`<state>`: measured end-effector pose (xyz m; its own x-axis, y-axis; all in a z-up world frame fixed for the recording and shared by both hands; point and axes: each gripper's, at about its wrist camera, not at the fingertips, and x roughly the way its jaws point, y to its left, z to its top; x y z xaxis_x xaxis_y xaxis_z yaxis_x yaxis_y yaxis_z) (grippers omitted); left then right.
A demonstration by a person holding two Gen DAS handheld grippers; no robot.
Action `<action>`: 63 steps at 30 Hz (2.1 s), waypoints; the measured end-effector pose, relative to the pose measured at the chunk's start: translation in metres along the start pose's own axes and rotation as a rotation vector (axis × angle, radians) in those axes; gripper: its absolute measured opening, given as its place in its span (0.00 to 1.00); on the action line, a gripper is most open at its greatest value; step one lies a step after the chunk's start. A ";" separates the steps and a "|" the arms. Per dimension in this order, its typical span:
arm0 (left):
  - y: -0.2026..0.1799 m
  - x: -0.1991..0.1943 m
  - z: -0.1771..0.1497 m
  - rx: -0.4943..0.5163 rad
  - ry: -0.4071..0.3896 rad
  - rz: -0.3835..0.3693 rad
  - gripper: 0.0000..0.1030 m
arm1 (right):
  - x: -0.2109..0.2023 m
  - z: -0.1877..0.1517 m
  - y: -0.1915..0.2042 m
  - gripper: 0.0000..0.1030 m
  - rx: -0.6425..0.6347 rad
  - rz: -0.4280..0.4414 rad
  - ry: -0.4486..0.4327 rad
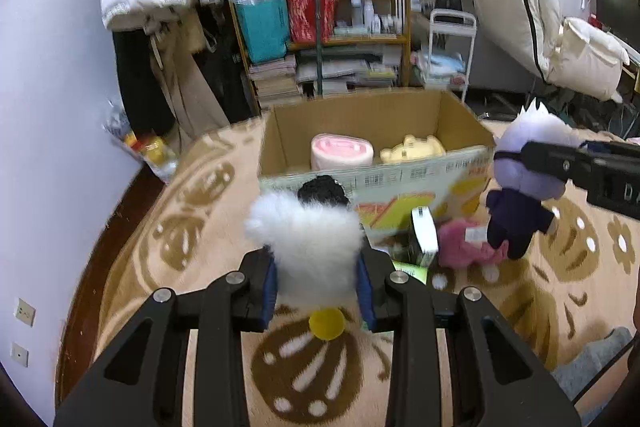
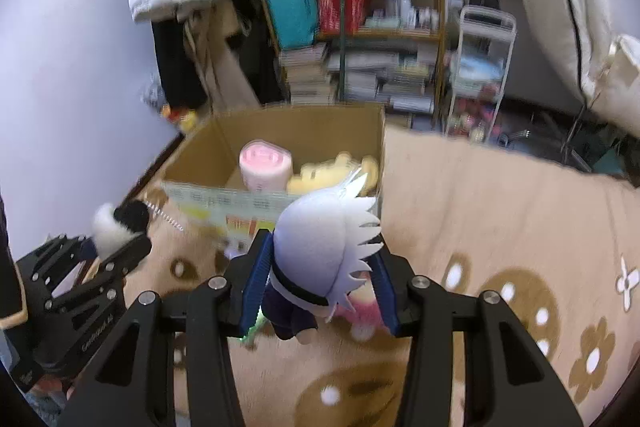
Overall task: Organize soft objects
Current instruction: 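Carry the pompom with the left tool while the right tool carries the doll over the box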
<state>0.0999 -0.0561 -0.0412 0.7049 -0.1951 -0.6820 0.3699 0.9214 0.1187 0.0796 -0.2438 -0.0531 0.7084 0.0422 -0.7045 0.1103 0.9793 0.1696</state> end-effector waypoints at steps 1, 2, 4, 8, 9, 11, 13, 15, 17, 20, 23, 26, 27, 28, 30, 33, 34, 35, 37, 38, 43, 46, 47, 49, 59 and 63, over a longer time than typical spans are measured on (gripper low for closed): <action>0.000 -0.005 0.002 0.000 -0.024 0.007 0.31 | -0.003 0.002 0.001 0.49 -0.003 -0.002 -0.024; 0.000 -0.010 0.004 -0.005 -0.051 0.013 0.31 | -0.007 0.005 0.000 0.49 -0.006 -0.005 -0.049; 0.001 -0.018 0.008 -0.012 -0.094 0.022 0.31 | -0.014 0.011 0.000 0.49 -0.019 -0.008 -0.096; 0.004 -0.030 0.016 -0.019 -0.169 0.048 0.31 | -0.024 0.019 0.002 0.49 -0.051 -0.012 -0.172; 0.004 -0.032 0.017 -0.018 -0.179 0.052 0.31 | -0.026 0.022 0.002 0.49 -0.059 -0.020 -0.192; 0.004 -0.034 0.020 -0.010 -0.202 0.067 0.31 | -0.029 0.028 0.004 0.49 -0.063 -0.024 -0.232; 0.004 -0.035 0.024 0.005 -0.224 0.082 0.31 | -0.030 0.030 0.005 0.49 -0.063 -0.023 -0.242; 0.005 -0.037 0.028 0.011 -0.242 0.090 0.31 | -0.030 0.035 0.005 0.49 -0.060 -0.026 -0.263; 0.005 -0.038 0.033 0.022 -0.264 0.103 0.31 | -0.030 0.039 0.005 0.49 -0.057 -0.027 -0.276; 0.007 -0.038 0.039 0.029 -0.295 0.113 0.31 | -0.028 0.043 0.003 0.49 -0.033 -0.020 -0.298; 0.008 -0.035 0.049 0.022 -0.304 0.114 0.31 | -0.026 0.048 0.005 0.49 -0.037 -0.033 -0.319; 0.007 -0.034 0.060 0.024 -0.324 0.120 0.31 | -0.023 0.054 0.008 0.49 -0.054 -0.048 -0.339; 0.006 -0.034 0.063 0.027 -0.330 0.120 0.31 | -0.023 0.057 0.009 0.49 -0.057 -0.050 -0.349; 0.005 -0.034 0.065 0.031 -0.335 0.123 0.31 | -0.023 0.059 0.009 0.49 -0.062 -0.054 -0.360; 0.002 -0.032 0.071 0.050 -0.344 0.135 0.32 | -0.023 0.061 0.010 0.49 -0.067 -0.075 -0.409; -0.001 -0.027 0.077 0.064 -0.350 0.143 0.32 | -0.025 0.060 0.012 0.49 -0.071 -0.102 -0.450; -0.001 -0.025 0.079 0.062 -0.348 0.137 0.32 | -0.025 0.060 0.013 0.49 -0.079 -0.106 -0.466; -0.002 -0.023 0.080 0.059 -0.347 0.137 0.32 | -0.025 0.060 0.013 0.49 -0.079 -0.106 -0.466; -0.002 -0.019 0.083 0.059 -0.345 0.136 0.32 | -0.022 0.061 0.015 0.49 -0.089 -0.108 -0.468; -0.002 -0.017 0.083 0.060 -0.344 0.139 0.32 | -0.021 0.061 0.015 0.49 -0.092 -0.108 -0.466; -0.001 -0.006 0.081 0.064 -0.333 0.151 0.32 | -0.013 0.062 0.014 0.49 -0.084 -0.099 -0.440; 0.001 0.002 0.080 0.050 -0.319 0.150 0.32 | -0.007 0.061 0.015 0.49 -0.094 -0.105 -0.428; 0.002 0.005 0.080 0.051 -0.313 0.151 0.32 | -0.005 0.060 0.016 0.50 -0.099 -0.104 -0.424; 0.001 0.010 0.080 0.053 -0.306 0.154 0.32 | 0.001 0.059 0.016 0.50 -0.105 -0.093 -0.416; 0.005 0.046 0.077 0.032 -0.214 0.125 0.32 | 0.028 0.053 0.010 0.50 -0.076 -0.053 -0.335; 0.002 0.057 0.073 0.039 -0.183 0.112 0.33 | 0.035 0.050 0.007 0.51 -0.082 -0.026 -0.327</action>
<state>0.1847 -0.0895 -0.0273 0.8394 -0.1532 -0.5214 0.3039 0.9278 0.2166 0.1400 -0.2449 -0.0415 0.8939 -0.0354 -0.4468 0.0839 0.9925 0.0892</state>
